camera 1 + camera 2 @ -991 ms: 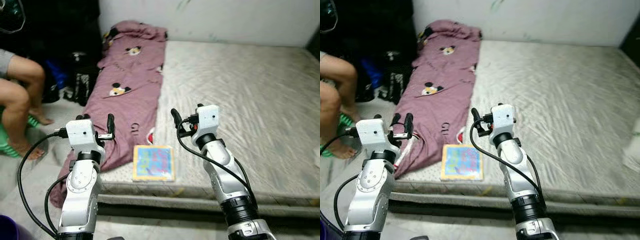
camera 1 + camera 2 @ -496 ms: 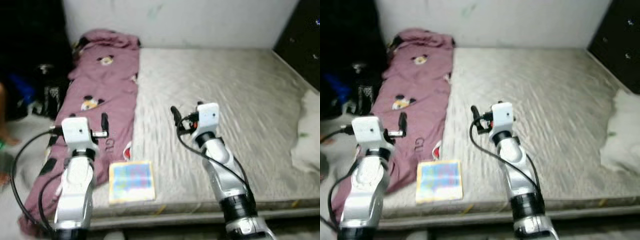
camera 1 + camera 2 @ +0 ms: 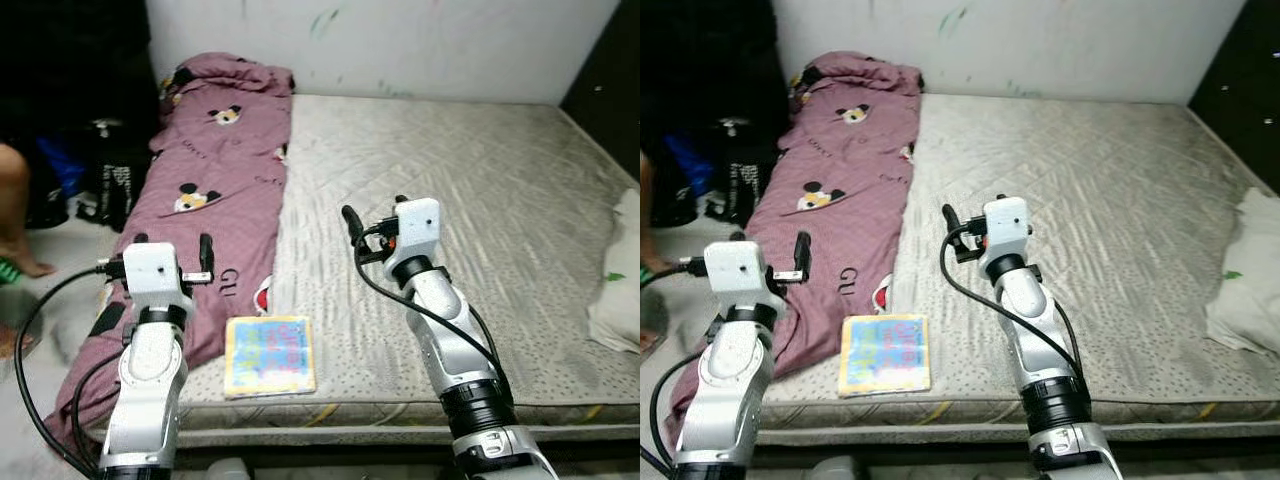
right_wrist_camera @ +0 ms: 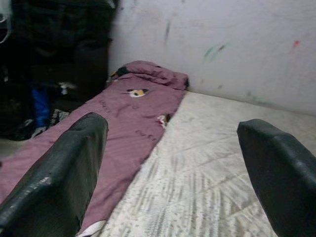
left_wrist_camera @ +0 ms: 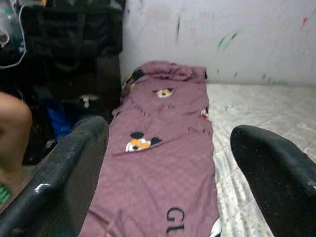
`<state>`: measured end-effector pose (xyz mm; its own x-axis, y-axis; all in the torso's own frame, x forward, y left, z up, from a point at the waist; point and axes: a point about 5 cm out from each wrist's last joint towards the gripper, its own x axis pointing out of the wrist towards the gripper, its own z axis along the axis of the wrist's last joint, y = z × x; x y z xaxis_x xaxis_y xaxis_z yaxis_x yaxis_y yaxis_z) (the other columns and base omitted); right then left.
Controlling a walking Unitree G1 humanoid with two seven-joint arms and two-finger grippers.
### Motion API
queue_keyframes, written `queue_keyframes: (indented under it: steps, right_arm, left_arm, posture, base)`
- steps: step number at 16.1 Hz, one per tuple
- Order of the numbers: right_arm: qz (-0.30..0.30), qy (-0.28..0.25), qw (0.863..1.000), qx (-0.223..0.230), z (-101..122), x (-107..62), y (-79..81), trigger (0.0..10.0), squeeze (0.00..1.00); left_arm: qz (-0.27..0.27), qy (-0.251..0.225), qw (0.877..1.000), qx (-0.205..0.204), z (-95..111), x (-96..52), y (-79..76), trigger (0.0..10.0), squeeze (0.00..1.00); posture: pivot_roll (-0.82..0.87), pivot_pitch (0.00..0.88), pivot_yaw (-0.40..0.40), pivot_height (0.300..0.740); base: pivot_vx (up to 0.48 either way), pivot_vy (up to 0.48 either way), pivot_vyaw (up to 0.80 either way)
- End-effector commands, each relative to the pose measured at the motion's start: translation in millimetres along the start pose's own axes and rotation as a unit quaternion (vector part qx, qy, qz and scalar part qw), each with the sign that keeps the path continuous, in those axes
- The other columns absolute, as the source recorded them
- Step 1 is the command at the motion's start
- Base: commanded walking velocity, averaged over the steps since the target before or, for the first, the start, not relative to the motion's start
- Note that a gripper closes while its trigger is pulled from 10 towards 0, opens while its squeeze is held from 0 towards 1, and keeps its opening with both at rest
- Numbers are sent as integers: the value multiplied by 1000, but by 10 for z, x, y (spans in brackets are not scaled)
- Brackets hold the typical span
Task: Clean up the room
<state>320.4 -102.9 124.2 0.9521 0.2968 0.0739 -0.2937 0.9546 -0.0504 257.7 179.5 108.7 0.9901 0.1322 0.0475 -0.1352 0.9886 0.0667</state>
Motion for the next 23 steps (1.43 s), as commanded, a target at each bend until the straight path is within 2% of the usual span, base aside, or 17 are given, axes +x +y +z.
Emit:
queue_keyframes:
  steps: [1,5,23]
  right_arm:
    - [-7,-3,1000,-6,3,-8,-27,10000,0]
    - [-22,2,1000,6,-45,-45,-51,10000,0]
    - [-12,5,1000,-2,-57,-35,-71,10000,0]
  left_arm:
    - [-2,-3,1000,-1,6,-19,-15,10000,0]
    - [-18,6,1000,-15,-19,-35,-79,10000,0]
    - [-22,-1,999,-25,22,-11,-113,10000,0]
  posture:
    - [-18,0,-28,740]
    - [-36,0,-10,740]
    - [-36,0,-30,740]
  base:
    - [0,0,800]
    - [0,-157,200]
    - [0,-427,0]
